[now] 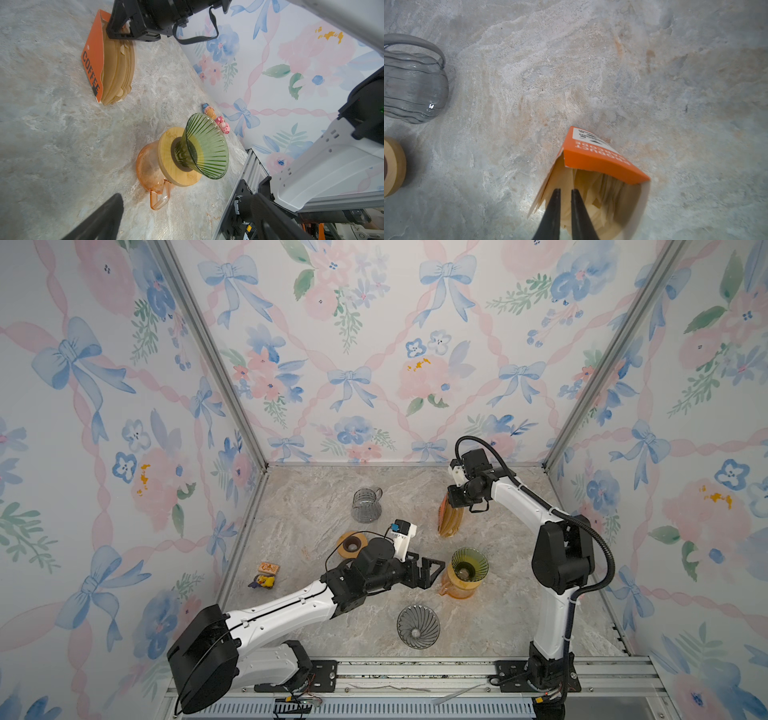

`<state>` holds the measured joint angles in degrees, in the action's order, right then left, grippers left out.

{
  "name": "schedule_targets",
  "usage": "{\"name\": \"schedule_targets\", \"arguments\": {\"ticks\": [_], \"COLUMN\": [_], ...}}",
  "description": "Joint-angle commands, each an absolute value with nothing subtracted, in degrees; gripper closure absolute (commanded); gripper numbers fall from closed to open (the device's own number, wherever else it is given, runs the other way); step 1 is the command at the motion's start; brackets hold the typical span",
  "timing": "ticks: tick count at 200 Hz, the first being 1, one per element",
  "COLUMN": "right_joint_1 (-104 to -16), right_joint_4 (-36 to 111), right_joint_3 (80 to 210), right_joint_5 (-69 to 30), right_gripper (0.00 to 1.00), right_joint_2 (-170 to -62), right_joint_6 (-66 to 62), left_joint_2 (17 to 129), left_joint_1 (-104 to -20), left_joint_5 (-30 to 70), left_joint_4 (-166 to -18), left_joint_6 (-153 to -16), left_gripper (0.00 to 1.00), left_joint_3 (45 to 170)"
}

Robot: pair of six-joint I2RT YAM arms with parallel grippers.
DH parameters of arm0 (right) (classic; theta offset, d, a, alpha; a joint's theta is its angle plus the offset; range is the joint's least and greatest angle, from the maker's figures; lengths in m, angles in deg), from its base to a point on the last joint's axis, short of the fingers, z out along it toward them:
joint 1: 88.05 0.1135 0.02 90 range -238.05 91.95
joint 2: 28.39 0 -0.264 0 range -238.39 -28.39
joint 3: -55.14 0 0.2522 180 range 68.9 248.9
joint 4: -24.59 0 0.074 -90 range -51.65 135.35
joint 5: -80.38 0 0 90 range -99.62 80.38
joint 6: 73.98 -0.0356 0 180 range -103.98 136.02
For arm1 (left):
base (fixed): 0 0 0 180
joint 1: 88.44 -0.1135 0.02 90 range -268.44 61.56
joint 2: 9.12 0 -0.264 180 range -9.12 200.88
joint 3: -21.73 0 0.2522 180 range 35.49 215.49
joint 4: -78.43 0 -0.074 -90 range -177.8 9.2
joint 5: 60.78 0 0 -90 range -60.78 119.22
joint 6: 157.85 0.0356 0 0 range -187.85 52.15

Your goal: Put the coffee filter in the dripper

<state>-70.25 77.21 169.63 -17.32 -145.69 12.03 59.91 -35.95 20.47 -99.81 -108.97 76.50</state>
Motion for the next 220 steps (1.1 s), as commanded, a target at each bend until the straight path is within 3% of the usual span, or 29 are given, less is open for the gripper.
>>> {"name": "schedule_targets", "arguments": {"ticks": [1,69,220], "right_joint_1": [-69.55,-69.42,-69.18], "right_joint_4": [78.7,77.58,72.04], "right_joint_3": [171.26,170.19,164.51], "right_joint_5": [-16.74,-16.06,-14.48], "right_gripper": [0.85,0.85,0.82], "right_joint_2": [-147.13,-147.91,-139.08], "right_joint_6": [12.62,12.11,12.12], "left_joint_2": [58.6,58.82,58.89], "left_joint_1": [-35.96,-35.84,-35.82], "left_joint_5": [21.05,20.83,20.79], "left_joint_4": [-98.93,-98.85,-99.36], "left_joint_6": [-108.45,-108.28,-108.37], "left_gripper": [0.02,0.02,0.02], "left_joint_3": [76.31,76.63,76.18]}}
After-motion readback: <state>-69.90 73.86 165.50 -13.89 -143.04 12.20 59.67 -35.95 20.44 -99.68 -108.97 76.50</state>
